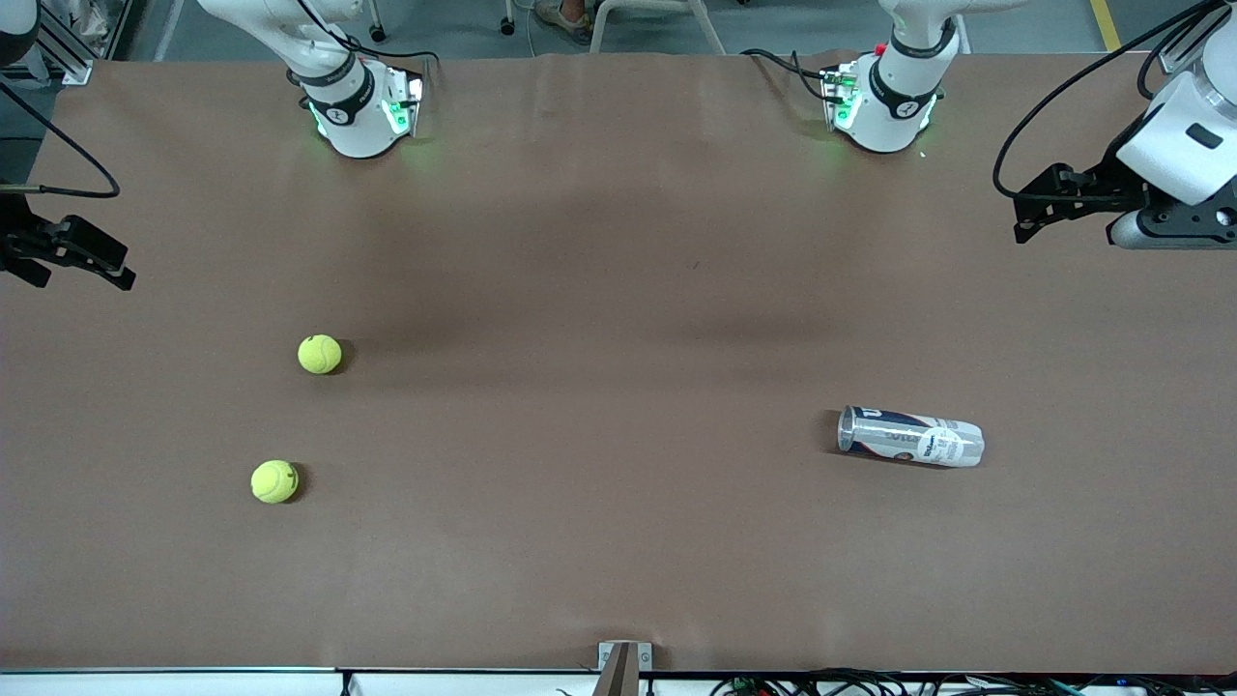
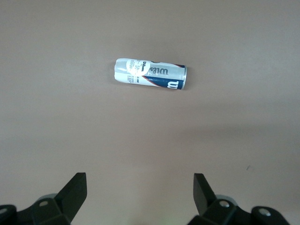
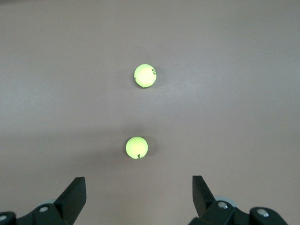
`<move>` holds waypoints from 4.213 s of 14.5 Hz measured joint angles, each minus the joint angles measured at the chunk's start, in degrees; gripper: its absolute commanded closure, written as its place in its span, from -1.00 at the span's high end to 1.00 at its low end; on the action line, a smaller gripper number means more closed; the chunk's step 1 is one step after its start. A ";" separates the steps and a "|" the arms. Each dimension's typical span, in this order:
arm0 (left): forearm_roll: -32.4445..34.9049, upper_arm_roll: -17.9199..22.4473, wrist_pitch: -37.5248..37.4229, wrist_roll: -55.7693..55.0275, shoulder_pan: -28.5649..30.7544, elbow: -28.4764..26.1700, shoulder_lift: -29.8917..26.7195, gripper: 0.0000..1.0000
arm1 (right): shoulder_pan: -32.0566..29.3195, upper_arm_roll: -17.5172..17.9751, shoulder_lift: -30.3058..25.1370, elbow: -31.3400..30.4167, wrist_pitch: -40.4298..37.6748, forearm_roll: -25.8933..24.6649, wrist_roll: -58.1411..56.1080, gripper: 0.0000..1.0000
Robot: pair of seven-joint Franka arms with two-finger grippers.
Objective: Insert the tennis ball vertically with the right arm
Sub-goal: 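Reach the left gripper down to the Wilson can lying on the table, then grasp the Wilson can by its base with the left gripper, then reach the right gripper to the nearer tennis ball and grasp it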
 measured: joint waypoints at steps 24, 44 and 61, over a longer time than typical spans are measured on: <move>13.98 -1.08 9.85 27.12 -9.46 0.29 26.53 1.00 | 0.00 0.00 0.09 -0.05 0.19 -0.07 0.00 1.00; 38.04 -0.89 19.18 55.82 -8.95 0.29 41.49 0.97 | -0.01 0.03 0.86 -0.16 0.17 -0.07 0.00 1.00; 44.99 -0.64 28.86 63.71 -8.07 -0.20 46.09 0.80 | 1.26 0.23 15.00 -9.97 9.27 -0.07 -0.68 1.00</move>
